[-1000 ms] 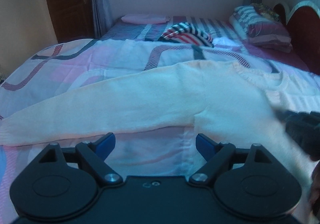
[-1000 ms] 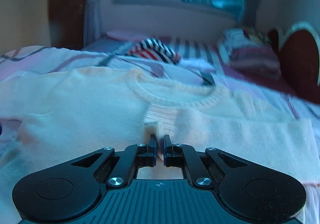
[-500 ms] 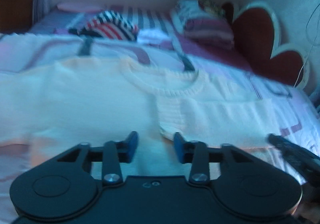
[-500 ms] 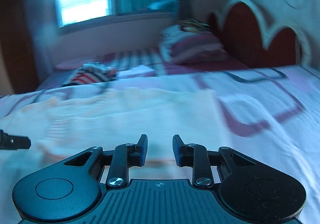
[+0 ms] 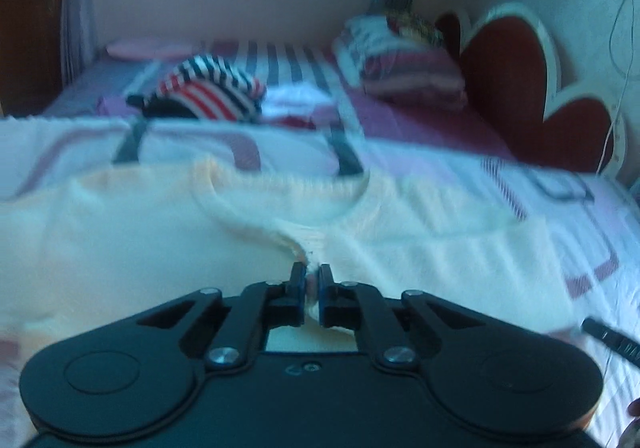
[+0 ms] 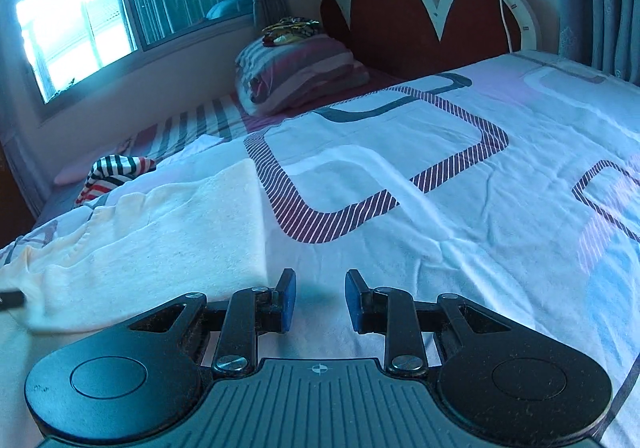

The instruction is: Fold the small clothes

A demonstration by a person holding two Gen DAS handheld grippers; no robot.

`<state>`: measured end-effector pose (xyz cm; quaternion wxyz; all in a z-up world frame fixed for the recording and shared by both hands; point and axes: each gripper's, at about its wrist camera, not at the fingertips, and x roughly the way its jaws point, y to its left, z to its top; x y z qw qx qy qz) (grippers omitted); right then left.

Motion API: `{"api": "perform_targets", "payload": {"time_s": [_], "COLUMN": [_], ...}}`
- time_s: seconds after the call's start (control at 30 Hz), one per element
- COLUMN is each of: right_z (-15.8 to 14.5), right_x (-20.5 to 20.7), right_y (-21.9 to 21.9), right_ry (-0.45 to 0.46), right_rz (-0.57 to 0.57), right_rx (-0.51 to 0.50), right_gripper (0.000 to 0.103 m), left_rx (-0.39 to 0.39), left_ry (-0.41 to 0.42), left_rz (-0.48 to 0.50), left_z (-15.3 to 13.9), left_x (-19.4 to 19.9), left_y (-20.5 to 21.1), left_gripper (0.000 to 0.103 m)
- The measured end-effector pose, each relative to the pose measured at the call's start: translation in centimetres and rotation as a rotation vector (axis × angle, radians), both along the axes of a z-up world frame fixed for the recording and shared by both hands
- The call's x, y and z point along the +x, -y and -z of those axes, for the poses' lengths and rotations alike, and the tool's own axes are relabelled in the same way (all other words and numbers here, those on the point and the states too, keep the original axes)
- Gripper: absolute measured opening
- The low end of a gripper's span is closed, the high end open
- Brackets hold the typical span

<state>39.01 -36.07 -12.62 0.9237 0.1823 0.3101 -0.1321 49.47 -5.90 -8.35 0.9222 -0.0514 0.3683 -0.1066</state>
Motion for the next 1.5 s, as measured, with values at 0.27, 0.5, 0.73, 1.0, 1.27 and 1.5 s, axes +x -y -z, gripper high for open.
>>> {"api": "perform_targets", "payload": {"time_s": [0.27, 0.5, 0.73, 1.0, 1.27, 1.5], "right_z": [-0.6, -0.8, -1.4, -0.9, 0.2, -1.5], "right_x": [1.6, 2.5, 3.0, 3.9, 4.3, 7.7], "right_y": [-1.9, -4.5, -6.0, -7.1, -7.2, -10.5], "right_ry": [0.015, 0.020, 0.036, 0.039, 0.000, 0.091], "right_rz": [-0.053, -0.111, -0.155, -0.205, -0.233, -0.401], "right_rx": [0.010, 0.008, -0.013, -0.017, -0.056, -0.046], "right_gripper": [0.028, 0.028, 0.028, 0.028, 0.027, 0.027], "left_rx": [0.093, 0.087, 0.084, 0.095, 0.184, 0.177], "left_ry": [0.064, 0.049, 0.041, 0.010, 0.029, 0.124], "left_rz": [-0.061, -0.101, -0.115, -0.146, -0.169, -0.022], "left_z": [-1.7, -1.3, -0.7, 1.5, 2.2, 0.5], "left_x": [-0.2, -0.2, -0.7, -1.3, -1.9, -0.7], "left_y": [-4.9, -8.0, -9.3, -10.3, -10.7, -6.5], "left_gripper": [0.004, 0.004, 0.004, 0.005, 0.022, 0.062]}}
